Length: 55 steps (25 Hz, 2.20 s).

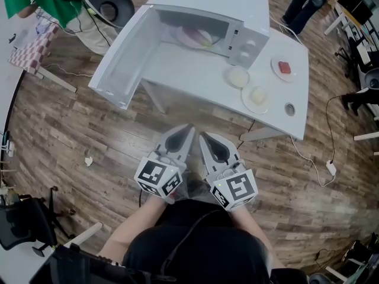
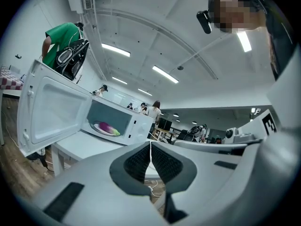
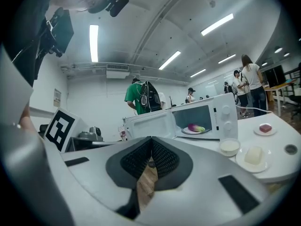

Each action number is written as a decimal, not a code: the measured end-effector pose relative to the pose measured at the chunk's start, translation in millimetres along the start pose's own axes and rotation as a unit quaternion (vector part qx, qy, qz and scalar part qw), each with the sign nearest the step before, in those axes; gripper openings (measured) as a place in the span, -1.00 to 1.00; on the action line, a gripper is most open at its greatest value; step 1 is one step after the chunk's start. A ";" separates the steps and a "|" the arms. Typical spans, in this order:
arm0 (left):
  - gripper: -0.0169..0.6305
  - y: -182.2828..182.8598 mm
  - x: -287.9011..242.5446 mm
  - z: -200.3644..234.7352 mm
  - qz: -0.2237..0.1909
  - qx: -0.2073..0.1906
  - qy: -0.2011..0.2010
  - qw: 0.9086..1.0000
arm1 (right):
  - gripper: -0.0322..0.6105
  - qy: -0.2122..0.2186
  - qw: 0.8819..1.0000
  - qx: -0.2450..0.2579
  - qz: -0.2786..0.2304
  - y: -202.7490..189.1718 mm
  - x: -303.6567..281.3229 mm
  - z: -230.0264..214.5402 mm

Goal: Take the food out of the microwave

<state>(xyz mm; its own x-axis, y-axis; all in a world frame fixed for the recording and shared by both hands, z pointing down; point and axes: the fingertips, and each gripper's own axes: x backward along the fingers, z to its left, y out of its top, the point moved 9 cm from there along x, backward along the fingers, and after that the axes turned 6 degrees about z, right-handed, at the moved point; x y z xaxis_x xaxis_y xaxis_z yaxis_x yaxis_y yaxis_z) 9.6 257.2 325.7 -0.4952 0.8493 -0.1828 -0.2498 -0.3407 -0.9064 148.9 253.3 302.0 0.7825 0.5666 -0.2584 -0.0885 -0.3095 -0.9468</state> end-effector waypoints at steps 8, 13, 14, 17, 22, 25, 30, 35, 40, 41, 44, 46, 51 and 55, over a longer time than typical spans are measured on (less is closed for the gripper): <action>-0.90 29.0 -49.0 49.4 0.015 0.003 -0.018 1.000 | -0.84 -0.007 1.000 -0.025 0.014 15.7 -59.1 -33.4; -0.90 42.8 -76.1 81.0 0.025 0.011 -0.024 0.999 | -0.84 -0.010 0.999 -0.040 0.027 23.5 -96.0 -53.4; -0.90 44.6 -81.8 87.1 0.028 0.014 -0.025 0.999 | -0.84 -0.012 0.999 -0.041 0.029 25.1 -102.6 -57.7; -0.90 49.4 -97.5 103.0 0.035 0.019 -0.029 0.999 | -0.84 -0.019 0.998 -0.045 0.034 29.1 -120.1 -69.4; -0.90 55.6 -118.8 122.7 0.048 0.028 -0.045 0.997 | -0.84 -0.036 0.997 -0.054 0.041 33.7 -141.2 -82.9; -0.90 58.6 -130.2 133.2 0.053 0.031 -0.054 0.997 | -0.84 -0.046 0.996 -0.059 0.044 35.3 -152.0 -89.8; -0.90 62.4 -141.2 150.1 0.062 0.038 -0.065 0.995 | -0.84 -0.060 0.994 -0.071 0.052 36.0 -169.3 -96.2; -0.90 65.5 -147.2 168.3 0.063 0.045 -0.070 0.995 | -0.84 -0.068 0.994 -0.070 0.055 37.8 -187.1 -96.7; -0.90 70.5 -150.0 183.2 0.061 0.047 -0.076 0.994 | -0.84 -0.078 0.993 -0.065 0.053 42.5 -202.8 -95.8; -0.90 71.3 -150.5 184.8 0.060 0.047 -0.077 0.994 | -0.84 -0.080 0.993 -0.064 0.053 43.6 -204.8 -96.0; -0.90 70.9 -149.4 184.7 0.059 0.048 -0.079 0.994 | -0.84 -0.083 0.993 -0.060 0.054 45.0 -205.0 -94.9; -0.90 70.1 -148.8 182.8 0.060 0.047 -0.081 0.994 | -0.84 -0.089 0.993 -0.059 0.054 44.5 -203.2 -95.6; -0.90 67.6 -147.0 186.0 0.061 0.047 -0.078 0.994 | -0.84 -0.104 0.991 -0.058 0.053 43.0 -205.1 -99.0; -0.90 64.5 -149.2 189.0 0.062 0.053 -0.072 0.994 | -0.84 -0.102 0.991 -0.063 0.058 38.8 -207.9 -103.0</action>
<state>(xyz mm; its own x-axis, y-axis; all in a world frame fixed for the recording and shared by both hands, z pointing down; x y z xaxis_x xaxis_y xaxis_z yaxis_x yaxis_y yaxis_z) -89.9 32.3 366.5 -0.6404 0.7336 -0.2276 -0.2615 -0.4869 -0.8334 46.2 44.8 338.8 0.6291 0.6604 -0.4101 -0.0837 -0.4669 -0.8803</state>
